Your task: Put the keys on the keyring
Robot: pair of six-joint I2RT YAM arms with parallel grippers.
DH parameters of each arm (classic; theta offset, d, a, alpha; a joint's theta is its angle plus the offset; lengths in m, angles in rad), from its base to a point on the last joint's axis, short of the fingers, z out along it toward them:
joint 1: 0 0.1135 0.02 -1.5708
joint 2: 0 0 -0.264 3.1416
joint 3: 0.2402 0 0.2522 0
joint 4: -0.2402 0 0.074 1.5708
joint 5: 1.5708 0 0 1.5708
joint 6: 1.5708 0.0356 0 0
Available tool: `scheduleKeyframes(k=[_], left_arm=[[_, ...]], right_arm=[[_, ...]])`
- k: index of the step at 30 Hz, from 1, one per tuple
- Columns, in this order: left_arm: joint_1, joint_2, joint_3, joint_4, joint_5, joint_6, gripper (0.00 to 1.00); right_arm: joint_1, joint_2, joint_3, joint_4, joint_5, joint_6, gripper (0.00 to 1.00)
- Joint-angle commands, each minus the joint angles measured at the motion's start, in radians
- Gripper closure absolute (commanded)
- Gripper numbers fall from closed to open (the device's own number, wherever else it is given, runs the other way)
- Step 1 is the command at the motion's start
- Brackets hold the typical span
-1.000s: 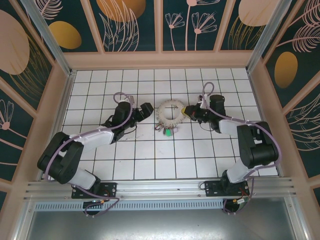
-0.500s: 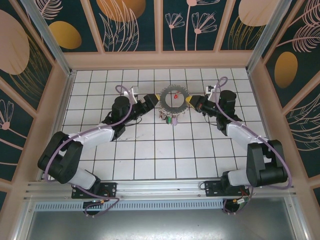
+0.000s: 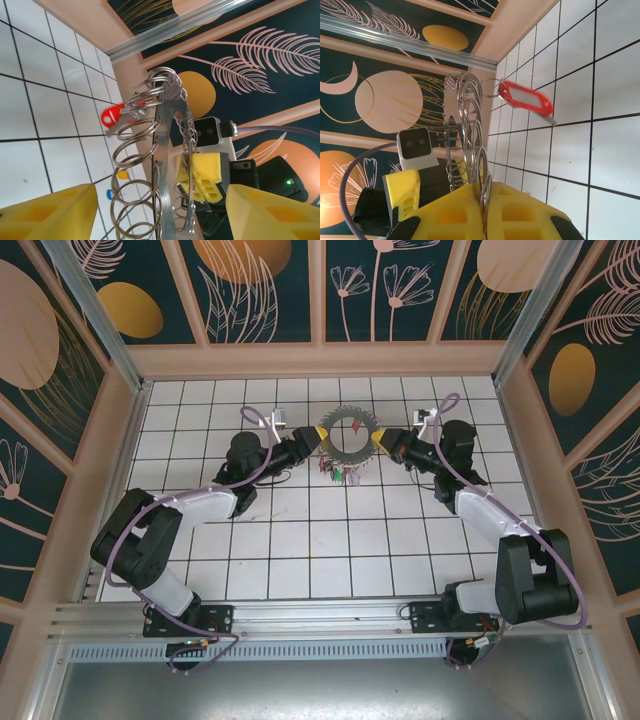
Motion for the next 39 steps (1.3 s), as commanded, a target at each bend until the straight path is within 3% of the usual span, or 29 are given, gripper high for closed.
scheduleKeyframes(k=[1,8,12,20,26,30,36,39], left_arm=[[0.001,0.013,0.016,0.093,0.041,-0.025,0.33],[-0.001,0.043,0.034,0.116,0.071,-0.042,0.47],[-0.001,0.048,0.044,0.134,0.079,-0.049,0.64],[-0.001,0.05,0.049,0.193,0.09,-0.075,0.76],[-0.001,0.051,0.058,0.218,0.095,-0.096,0.74],[-0.002,0.054,0.067,0.221,0.108,-0.102,0.65],[-0.002,0.057,0.07,0.226,0.109,-0.102,0.64],[-0.001,0.058,0.069,0.231,0.108,-0.106,0.68]], right_arm=[[0.01,-0.034,0.054,0.068,-0.026,0.026,1.0],[0.019,-0.033,0.065,0.07,-0.03,0.026,1.0],[0.021,-0.031,0.066,0.062,-0.031,0.022,1.0],[0.025,-0.025,0.066,0.054,-0.036,0.012,1.0],[0.026,-0.028,0.071,0.058,-0.039,0.012,1.0],[0.028,-0.029,0.074,0.058,-0.041,0.014,1.0],[0.028,-0.029,0.077,0.07,-0.048,0.022,1.0],[0.028,-0.029,0.082,0.066,-0.053,0.02,1.0]])
